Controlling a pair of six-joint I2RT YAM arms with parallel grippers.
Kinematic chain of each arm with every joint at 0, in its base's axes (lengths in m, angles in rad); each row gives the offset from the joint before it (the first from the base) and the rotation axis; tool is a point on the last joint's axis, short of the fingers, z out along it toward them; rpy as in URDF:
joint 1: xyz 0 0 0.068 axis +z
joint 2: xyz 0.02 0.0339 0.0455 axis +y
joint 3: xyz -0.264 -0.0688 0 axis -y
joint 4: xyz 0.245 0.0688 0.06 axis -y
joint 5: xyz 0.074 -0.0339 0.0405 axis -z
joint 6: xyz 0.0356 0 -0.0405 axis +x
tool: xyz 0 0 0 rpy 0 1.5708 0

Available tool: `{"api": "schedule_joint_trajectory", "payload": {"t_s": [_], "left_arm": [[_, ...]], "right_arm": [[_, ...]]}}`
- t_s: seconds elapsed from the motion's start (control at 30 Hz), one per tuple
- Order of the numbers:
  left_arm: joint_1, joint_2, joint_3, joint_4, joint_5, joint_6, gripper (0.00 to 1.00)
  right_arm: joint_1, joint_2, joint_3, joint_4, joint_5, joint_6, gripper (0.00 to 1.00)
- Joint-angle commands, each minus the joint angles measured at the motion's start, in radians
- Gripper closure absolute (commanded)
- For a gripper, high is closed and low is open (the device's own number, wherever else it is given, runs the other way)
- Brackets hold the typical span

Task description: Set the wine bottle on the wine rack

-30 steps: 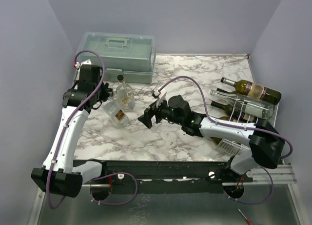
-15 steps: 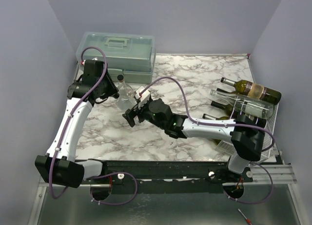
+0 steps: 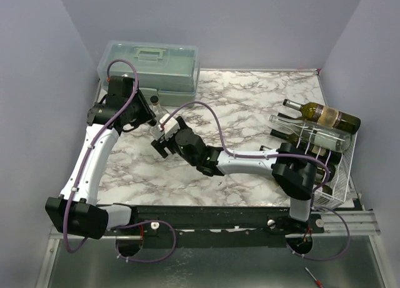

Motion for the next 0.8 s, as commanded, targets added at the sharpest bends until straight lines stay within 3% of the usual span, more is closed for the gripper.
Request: {"api": "schedule_joint_trajectory", "payload": {"t_s": [0.0,0.2,0.3,0.33,0.37,0.47,0.53,0.7,0.77], "left_arm": [[-0.004,-0.048,0.04,0.079,0.084,-0.032,1.0],[-0.01,-0.045,0.035,0.08,0.097,-0.033,1.0],[-0.01,-0.049,0.034,0.08,0.122,-0.02,1.0],[-0.01,-0.052,0.036,0.08,0.124,-0.011,1.0],[-0.01,-0.051,0.041,0.08,0.121,0.0,0.94],[-0.01,-0.05,0.058,0.076,0.106,0.033,0.52],[-0.01,-0.042,0.085,0.066,0.098,0.054,0.34],[-0.013,-0.014,0.2,0.037,0.103,0.107,0.02],[-0.019,-0.001,0.248,0.016,0.086,0.126,0.01]], "right_arm": [[0.004,0.055,0.011,0.095,0.049,-0.056,0.1],[0.004,0.111,0.024,0.17,0.078,-0.078,0.2],[0.004,0.091,-0.029,0.246,0.07,-0.153,0.54],[0.004,0.08,-0.041,0.255,0.07,-0.167,0.61],[0.004,0.069,-0.05,0.248,0.072,-0.188,0.68],[0.003,0.042,-0.033,0.147,0.083,-0.249,0.97],[0.002,0.013,-0.043,0.101,0.097,-0.283,1.0],[-0.009,-0.103,-0.099,0.006,0.077,-0.363,1.0],[-0.019,-0.159,-0.119,-0.036,0.066,-0.396,1.0]]}}
